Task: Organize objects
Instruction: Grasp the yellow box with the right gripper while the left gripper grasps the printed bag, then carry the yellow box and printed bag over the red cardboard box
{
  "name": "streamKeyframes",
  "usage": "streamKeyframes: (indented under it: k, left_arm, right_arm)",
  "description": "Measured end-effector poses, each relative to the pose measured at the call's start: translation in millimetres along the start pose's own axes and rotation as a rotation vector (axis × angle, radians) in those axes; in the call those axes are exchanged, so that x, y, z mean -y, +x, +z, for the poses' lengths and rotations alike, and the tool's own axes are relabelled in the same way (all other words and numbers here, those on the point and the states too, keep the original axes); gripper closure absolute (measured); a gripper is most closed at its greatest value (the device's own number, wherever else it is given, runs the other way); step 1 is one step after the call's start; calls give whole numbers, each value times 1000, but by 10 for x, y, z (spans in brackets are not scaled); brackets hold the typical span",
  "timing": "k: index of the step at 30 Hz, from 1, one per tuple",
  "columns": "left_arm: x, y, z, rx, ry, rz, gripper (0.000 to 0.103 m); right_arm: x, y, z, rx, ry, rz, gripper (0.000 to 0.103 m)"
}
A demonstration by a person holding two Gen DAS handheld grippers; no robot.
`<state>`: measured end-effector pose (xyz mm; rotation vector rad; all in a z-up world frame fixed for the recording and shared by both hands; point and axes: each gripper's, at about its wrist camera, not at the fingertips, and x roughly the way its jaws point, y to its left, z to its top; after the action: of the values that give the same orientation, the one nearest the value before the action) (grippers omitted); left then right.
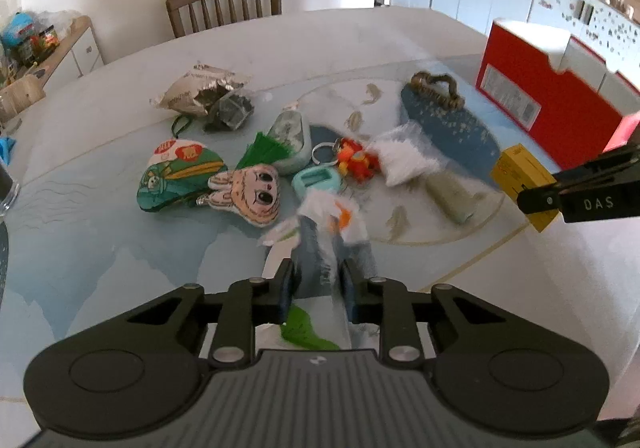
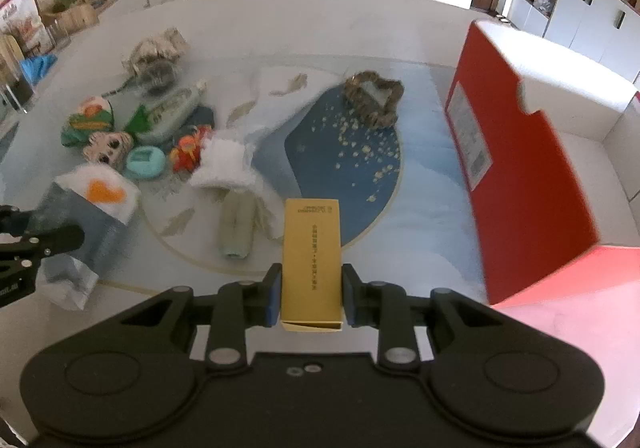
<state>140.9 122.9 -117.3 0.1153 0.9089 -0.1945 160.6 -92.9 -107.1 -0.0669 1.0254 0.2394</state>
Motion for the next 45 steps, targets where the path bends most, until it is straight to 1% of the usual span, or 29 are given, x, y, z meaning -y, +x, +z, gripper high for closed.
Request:
streamKeyframes:
  k: [4, 5, 6, 7, 9, 12, 19, 25, 27, 29, 31, 32, 33, 34, 36, 37, 38, 41, 43, 45]
  left_arm:
    - [75, -148, 112, 30, -17, -8, 81]
    - [100, -161, 129, 34, -12, -8, 82]
    - [127, -163, 136, 35, -6, -2, 90]
    - [152, -149, 138, 26, -9, 8, 94]
    - [162, -131, 132, 10, -35, 1, 98]
    - [206, -171, 158, 12, -65, 12, 100]
    - [377, -319, 273, 34, -108, 37, 103]
    - [484, -388, 362, 44, -131, 82, 103]
    - [471, -404, 356, 49, -149, 56, 103]
    - [466, -430, 333, 67, -160, 54, 102]
    - [449, -423, 316, 67, -174, 29, 97]
    - [443, -406, 304, 64, -176, 29, 91]
    - [443, -384, 292, 60, -173, 33, 80]
    - [444, -355, 279, 53, -168, 45, 72]
    - [438, -318, 249, 51, -162, 69, 35]
    - [428, -310, 229, 58, -164, 73, 30]
    - [417, -296, 214, 60, -164, 71, 28]
    - [391, -143, 173, 18, -151, 81, 28]
    - [367, -38, 135, -12, -156, 75, 28]
    - [368, 15, 102, -25, -150, 74, 29]
  right_arm:
    - [91, -230, 48, 41, 5, 24, 75]
    - [115, -278, 59, 51, 7, 31, 75]
    - [151, -327, 71, 58, 11, 41, 75]
    - [179, -371, 81, 64, 12, 50, 75]
    - [239, -454, 96, 79, 11, 69, 75]
    - [314, -593, 133, 92, -13, 97, 75]
    - [669, -869, 303, 138, -27, 144, 75]
    - [1022, -989, 430, 170, -37, 169, 75]
    - [1099, -1008, 453, 176, -40, 174, 75]
    - [1163, -1013, 467, 177, -39, 183, 75]
    - [1188, -1006, 476, 174, -36, 195, 75]
    - [1189, -1003, 479, 173, -36, 200, 75]
    - [1191, -1006, 478, 174, -38, 203, 75]
    - [1193, -1007, 477, 174, -39, 204, 75]
    - [1203, -1014, 469, 172, -34, 207, 75]
    - [1204, -1018, 468, 171, -31, 204, 75]
    - [1208, -1022, 468, 170, -30, 198, 75]
    - [1250, -1053, 469, 170, -15, 190, 75]
    - [1278, -1087, 471, 179, -9, 181, 75]
    - [1301, -1110, 473, 184, -4, 175, 75]
